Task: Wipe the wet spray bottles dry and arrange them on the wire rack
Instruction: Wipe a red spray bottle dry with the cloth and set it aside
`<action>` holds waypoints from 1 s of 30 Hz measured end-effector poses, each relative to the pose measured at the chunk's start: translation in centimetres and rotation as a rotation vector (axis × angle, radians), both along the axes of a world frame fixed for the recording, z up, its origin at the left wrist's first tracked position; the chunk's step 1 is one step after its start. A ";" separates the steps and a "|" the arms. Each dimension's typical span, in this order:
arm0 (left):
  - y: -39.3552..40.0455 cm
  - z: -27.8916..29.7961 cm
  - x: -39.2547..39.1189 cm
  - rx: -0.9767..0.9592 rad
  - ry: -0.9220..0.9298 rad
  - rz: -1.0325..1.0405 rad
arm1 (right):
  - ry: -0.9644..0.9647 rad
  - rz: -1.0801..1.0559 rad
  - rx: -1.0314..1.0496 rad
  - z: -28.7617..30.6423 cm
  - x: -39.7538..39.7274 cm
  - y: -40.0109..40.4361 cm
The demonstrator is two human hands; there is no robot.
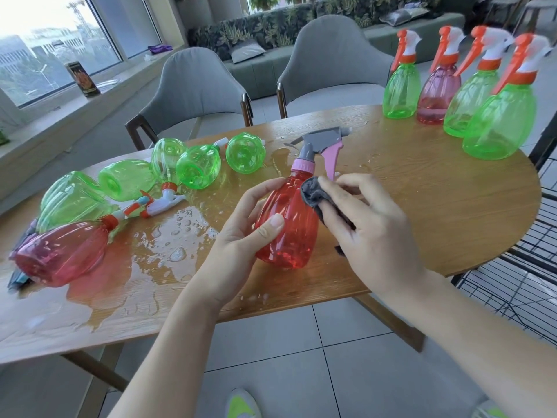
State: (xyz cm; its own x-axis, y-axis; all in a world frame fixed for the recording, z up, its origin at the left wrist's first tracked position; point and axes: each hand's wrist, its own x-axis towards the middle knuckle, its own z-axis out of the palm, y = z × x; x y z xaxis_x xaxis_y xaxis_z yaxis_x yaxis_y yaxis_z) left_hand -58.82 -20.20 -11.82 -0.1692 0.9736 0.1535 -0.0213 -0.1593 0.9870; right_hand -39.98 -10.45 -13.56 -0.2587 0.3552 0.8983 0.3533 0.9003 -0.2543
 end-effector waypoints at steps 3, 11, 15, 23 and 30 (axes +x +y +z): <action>0.0 -0.1 0.4 0.004 0.000 0.037 | -0.021 0.073 -0.063 -0.6 0.0 -0.7; -0.1 0.8 1.1 0.033 -0.253 0.039 | 0.119 0.283 -0.303 -0.1 0.8 -1.3; -0.2 0.8 1.1 0.041 -0.356 -0.044 | 0.222 0.309 -0.495 0.4 1.1 -0.5; 0.0 0.7 1.8 -0.016 -0.324 -0.084 | 0.280 0.330 -0.584 1.3 1.4 0.6; 0.2 1.0 2.7 -0.044 -0.349 0.019 | 0.178 0.423 -0.559 1.9 1.4 -1.0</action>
